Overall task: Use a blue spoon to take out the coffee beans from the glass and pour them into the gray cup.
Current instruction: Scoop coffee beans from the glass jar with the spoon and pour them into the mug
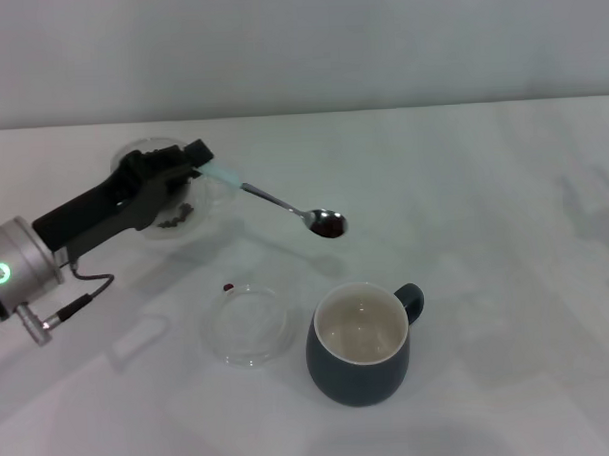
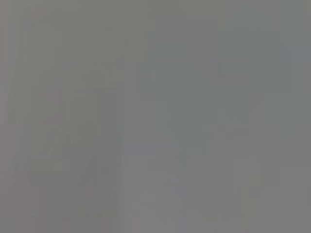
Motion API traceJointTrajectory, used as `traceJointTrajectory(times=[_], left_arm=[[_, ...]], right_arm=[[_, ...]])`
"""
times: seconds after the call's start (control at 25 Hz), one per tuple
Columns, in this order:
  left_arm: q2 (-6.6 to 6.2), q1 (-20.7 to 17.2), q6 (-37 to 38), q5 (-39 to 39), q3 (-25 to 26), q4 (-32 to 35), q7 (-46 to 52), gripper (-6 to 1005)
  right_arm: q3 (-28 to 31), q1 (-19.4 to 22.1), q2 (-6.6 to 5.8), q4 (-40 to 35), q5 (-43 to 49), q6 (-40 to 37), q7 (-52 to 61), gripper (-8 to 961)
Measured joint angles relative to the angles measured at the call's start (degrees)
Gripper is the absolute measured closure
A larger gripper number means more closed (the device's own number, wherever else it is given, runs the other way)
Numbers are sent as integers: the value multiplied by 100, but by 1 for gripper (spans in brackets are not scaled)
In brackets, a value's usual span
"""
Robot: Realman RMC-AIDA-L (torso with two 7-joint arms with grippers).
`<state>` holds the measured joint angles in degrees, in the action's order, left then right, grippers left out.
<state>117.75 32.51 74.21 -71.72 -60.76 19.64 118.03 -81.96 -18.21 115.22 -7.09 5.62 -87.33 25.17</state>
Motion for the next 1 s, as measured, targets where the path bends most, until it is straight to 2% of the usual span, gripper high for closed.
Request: traceJointTrajectory(times=[0.36, 0.56, 0.8, 1.0], left_arm=[[26, -56, 304, -44, -140, 14, -137, 864], [28, -298, 499, -74, -144, 38, -339, 863], [31, -628, 639, -255, -147, 390, -557, 864], [10, -614, 670, -518, -147, 558, -784, 864]], right_arm=[[66, 70, -7, 19, -14, 39, 81, 386], [67, 72, -9, 29, -22, 50, 83, 386], [48, 81, -4, 38, -26, 60, 148, 386], [26, 81, -1, 59, 4, 60, 190, 386]])
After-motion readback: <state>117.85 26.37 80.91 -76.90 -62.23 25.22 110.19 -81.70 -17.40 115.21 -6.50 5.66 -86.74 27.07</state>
